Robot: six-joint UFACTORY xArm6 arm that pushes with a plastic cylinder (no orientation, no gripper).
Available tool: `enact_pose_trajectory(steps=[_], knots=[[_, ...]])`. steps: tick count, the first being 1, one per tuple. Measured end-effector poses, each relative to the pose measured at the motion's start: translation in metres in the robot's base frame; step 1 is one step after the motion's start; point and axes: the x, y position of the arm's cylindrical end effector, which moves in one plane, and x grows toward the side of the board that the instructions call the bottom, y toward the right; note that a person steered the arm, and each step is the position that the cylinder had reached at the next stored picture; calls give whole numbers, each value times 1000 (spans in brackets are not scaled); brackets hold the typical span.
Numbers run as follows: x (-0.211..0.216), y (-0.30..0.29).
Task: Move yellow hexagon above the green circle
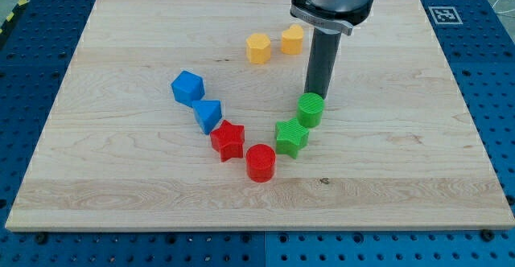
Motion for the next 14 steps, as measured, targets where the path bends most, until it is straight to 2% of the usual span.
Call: enact_pose_trajectory(steps=[2, 3, 5, 6, 7, 10, 13, 14], knots=[[-4, -3], [-31, -8], [-42, -111], [-83, -153], [-113, -153], [-110, -69], [-69, -63], [-89, -63]])
